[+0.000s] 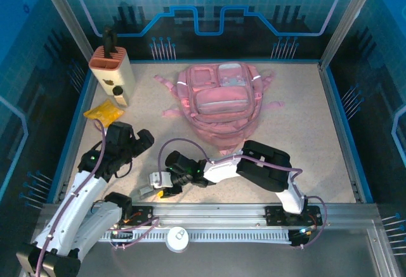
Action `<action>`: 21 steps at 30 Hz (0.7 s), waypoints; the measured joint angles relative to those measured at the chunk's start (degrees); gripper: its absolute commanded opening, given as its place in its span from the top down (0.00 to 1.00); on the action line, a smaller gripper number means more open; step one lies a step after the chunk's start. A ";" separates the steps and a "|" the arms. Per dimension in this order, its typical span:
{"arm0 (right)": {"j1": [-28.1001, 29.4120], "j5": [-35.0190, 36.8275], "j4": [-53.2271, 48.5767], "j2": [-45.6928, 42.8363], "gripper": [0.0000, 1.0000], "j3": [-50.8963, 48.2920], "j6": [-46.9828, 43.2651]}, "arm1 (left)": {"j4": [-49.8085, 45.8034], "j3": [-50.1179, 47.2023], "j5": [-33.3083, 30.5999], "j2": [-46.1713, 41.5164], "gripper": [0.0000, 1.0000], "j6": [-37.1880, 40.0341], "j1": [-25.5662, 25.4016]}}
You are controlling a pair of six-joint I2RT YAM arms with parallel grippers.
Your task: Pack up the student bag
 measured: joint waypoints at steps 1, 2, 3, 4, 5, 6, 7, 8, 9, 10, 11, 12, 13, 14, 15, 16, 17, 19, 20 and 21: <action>0.00 0.13 0.09 -0.59 0.53 -0.72 0.22 | 0.13 0.00 0.00 0.00 0.01 0.00 0.00; -0.07 0.22 0.15 -1.14 0.53 -1.40 0.46 | 0.22 0.00 0.00 0.00 0.01 0.04 0.00; -0.15 0.33 0.13 -1.84 0.54 -2.14 0.74 | 0.44 0.00 0.04 0.02 0.01 0.15 0.00; -0.28 0.66 0.13 -2.64 0.55 -2.84 1.18 | 0.57 0.04 0.17 0.09 0.01 0.37 0.00; -0.48 0.92 0.11 -3.50 0.55 -3.45 1.60 | 0.55 0.13 0.20 0.17 0.01 0.61 0.00; -0.83 1.29 0.09 -4.63 0.56 -4.22 2.21 | 0.48 0.55 0.24 0.46 0.01 1.31 0.00; -1.25 1.75 0.04 -6.01 0.57 -5.01 2.82 | 0.50 1.25 0.37 0.94 0.01 1.90 0.00; -1.68 2.25 -0.07 -7.32 0.58 -5.66 3.48 | 0.50 2.05 0.46 1.46 0.01 2.49 0.00; -2.32 2.82 -0.37 -8.87 0.59 -6.21 4.13 | 0.52 3.26 0.68 2.19 0.01 3.41 0.00; -3.06 3.15 -0.46 -10.56 0.59 -6.84 4.98 | 0.59 4.46 0.92 2.91 0.01 4.24 0.00; -3.80 3.45 -0.52 -12.24 0.59 -7.54 5.81 | 0.70 5.60 1.33 3.65 0.01 5.11 0.00; -4.85 3.65 -0.61 -14.56 0.59 -8.59 6.80 | 0.87 7.04 1.68 4.70 0.01 6.16 0.00; -5.88 3.65 -0.87 -16.79 0.59 -9.57 7.74 | 1.14 8.52 2.10 5.81 0.01 7.06 0.00; -6.82 3.87 -0.92 -18.71 0.60 -10.56 8.68 | 1.64 9.64 2.54 6.82 0.01 8.07 0.00; -8.00 4.31 -1.51 -21.24 0.60 -11.74 9.79 | 2.36 10.71 3.21 7.98 0.01 9.16 0.00; -9.07 4.76 -2.54 -23.43 0.60 -12.63 10.82 | 3.15 11.50 3.89 9.07 0.01 9.94 -0.02; -9.97 5.42 -3.80 -25.33 0.60 -13.20 11.76 | 4.00 12.04 4.68 10.05 0.01 10.82 -0.02; -11.74 6.71 -7.39 -29.35 0.61 -13.88 13.57 | 6.05 12.85 6.73 12.63 0.01 12.37 -0.02; -12.37 7.69 -9.14 -31.12 0.61 -14.05 14.27 | 7.02 13.22 7.76 14.08 0.01 12.96 -0.22; -12.96 8.81 -10.93 -33.11 0.62 -14.23 14.95 | 7.89 13.75 8.55 15.76 0.01 13.70 -0.50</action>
